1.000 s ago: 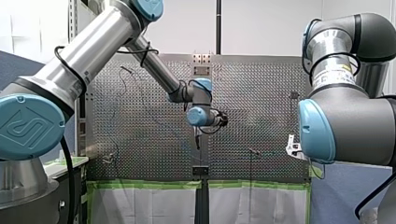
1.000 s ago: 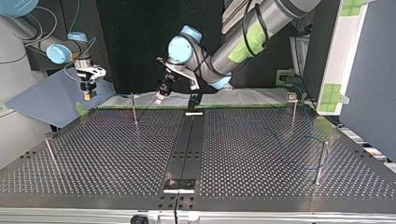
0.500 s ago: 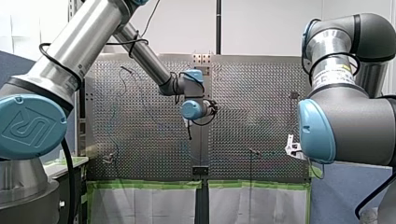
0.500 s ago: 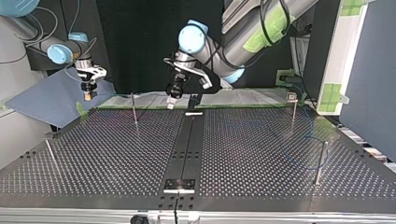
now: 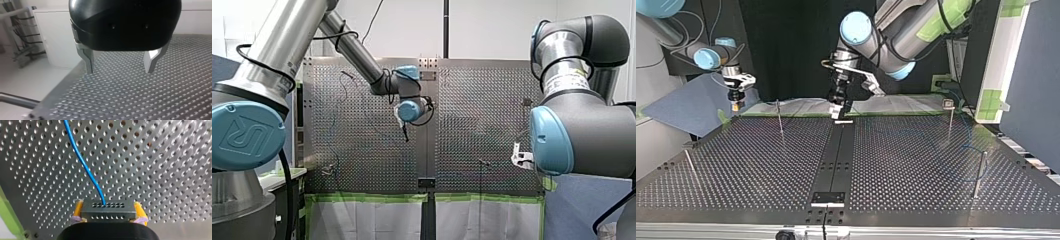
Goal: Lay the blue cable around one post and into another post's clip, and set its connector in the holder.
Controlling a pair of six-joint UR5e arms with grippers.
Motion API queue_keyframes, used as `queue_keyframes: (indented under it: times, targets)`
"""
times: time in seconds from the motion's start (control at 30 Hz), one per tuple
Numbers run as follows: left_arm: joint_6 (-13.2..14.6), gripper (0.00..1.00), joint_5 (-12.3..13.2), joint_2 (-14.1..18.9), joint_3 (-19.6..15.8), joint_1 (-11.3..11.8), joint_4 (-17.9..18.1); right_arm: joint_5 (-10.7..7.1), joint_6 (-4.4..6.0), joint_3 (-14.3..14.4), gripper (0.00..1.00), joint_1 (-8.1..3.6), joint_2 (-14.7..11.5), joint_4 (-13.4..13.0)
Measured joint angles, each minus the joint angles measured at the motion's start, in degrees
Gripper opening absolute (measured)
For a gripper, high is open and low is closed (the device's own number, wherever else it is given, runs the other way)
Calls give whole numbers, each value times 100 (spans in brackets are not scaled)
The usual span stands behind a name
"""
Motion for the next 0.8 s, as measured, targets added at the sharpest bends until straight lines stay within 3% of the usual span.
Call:
queue_keyframes:
  times: [0.13, 0.37, 0.53, 0.63, 0.8]
  targets:
    - [33, 100, -7, 199, -198, 62, 180, 5, 35, 0, 0, 56, 0, -18]
    - [118, 100, 0, 500, -539, 162, 34, 106, 331, 1, 0, 39, 0, -142]
    - [158, 100, 4, 384, -778, 204, -39, 298, 521, 9, 0, 19, 7, -223]
    - [191, 100, 9, 241, -935, 198, -25, 428, 492, 13, 0, 14, 9, -238]
    - [212, 100, -18, 63, -1207, 203, -4, 483, 319, 12, 0, 5, 10, -225]
